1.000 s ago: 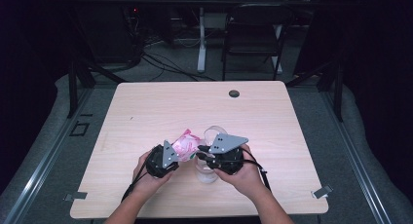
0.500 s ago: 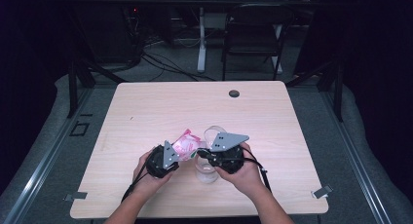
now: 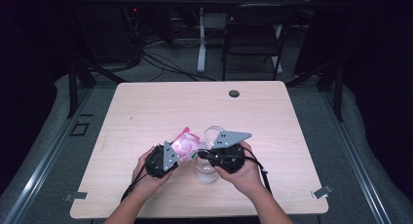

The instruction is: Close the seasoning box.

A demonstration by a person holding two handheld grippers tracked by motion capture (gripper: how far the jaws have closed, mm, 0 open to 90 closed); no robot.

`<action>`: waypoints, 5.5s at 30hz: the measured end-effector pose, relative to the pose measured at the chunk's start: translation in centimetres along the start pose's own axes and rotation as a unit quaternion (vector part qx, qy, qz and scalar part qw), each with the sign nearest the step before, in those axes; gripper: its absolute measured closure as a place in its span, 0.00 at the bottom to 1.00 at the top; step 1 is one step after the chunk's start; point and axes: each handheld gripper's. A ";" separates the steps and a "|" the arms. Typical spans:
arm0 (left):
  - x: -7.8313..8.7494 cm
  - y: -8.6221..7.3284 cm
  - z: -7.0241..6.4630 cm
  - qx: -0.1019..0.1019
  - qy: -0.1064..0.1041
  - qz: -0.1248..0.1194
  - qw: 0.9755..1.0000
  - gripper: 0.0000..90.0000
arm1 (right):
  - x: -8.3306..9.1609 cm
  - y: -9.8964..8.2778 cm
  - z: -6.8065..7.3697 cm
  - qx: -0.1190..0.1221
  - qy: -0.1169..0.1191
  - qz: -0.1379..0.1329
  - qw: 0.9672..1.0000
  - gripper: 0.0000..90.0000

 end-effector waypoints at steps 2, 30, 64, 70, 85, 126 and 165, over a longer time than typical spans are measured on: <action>0.2 0.1 0.0 -0.011 0.011 -0.003 1.000 0.64 | 0.1 -0.1 0.0 -0.005 0.003 -0.001 1.000 1.00; 0.9 0.4 -0.4 -0.080 0.088 -0.012 0.993 0.64 | -0.2 -1.1 -0.6 -0.049 0.021 0.007 0.999 1.00; 1.1 0.8 -1.0 -0.146 0.138 -0.004 0.980 0.64 | -0.4 -1.9 -0.6 -0.047 0.014 0.020 0.999 1.00; 1.4 1.0 -1.1 -0.167 0.154 0.001 0.974 0.64 | -0.4 -2.0 -0.7 -0.047 0.014 0.022 0.999 1.00; 1.6 1.2 -1.4 -0.198 0.181 0.004 0.963 0.65 | -0.5 -2.1 -0.6 -0.048 0.012 0.021 0.999 1.00; 2.7 3.3 -1.0 -0.286 0.193 0.039 0.938 0.67 | -0.3 -2.3 -0.8 -0.041 0.010 0.027 0.999 1.00; 2.9 3.8 -1.3 -0.302 0.208 0.035 0.930 0.68 | -1.0 -3.1 -1.2 -0.036 0.002 0.054 0.998 1.00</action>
Point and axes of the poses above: each handheld gripper's, and its own axes: x roughly backward along the jaws, y roughly out of its top, z roughly to its left, and after that the axes turned 4 degrees about x, right-handed
